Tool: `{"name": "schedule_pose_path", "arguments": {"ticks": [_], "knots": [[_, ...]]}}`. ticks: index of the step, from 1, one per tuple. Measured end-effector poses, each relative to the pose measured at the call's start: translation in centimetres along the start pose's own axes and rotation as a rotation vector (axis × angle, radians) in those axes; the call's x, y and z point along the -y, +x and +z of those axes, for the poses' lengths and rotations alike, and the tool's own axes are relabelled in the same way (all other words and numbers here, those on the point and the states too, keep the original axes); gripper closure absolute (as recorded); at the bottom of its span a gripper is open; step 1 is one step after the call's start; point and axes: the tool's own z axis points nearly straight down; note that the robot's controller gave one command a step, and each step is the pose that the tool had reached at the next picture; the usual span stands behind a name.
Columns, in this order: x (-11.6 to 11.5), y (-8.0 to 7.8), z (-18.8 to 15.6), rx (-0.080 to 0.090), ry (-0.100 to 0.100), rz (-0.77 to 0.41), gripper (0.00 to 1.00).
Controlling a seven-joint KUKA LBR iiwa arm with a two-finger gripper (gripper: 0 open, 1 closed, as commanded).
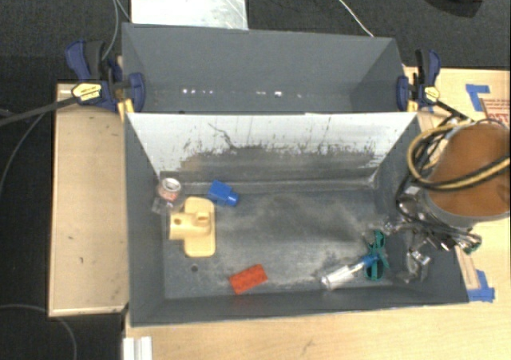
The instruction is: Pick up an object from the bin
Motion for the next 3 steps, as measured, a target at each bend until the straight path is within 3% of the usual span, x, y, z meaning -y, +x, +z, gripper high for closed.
{"name": "schedule_pose_path", "arguments": {"ticks": [1,2,3], "knots": [[0.6,-0.6,-6.9,0.006,0.006,0.159,0.00],[-1.6,-3.5,-0.7,0.001,-0.001,-0.193,0.00],[-0.3,-1.0,2.2,0.010,0.001,-0.217,0.00]]}}
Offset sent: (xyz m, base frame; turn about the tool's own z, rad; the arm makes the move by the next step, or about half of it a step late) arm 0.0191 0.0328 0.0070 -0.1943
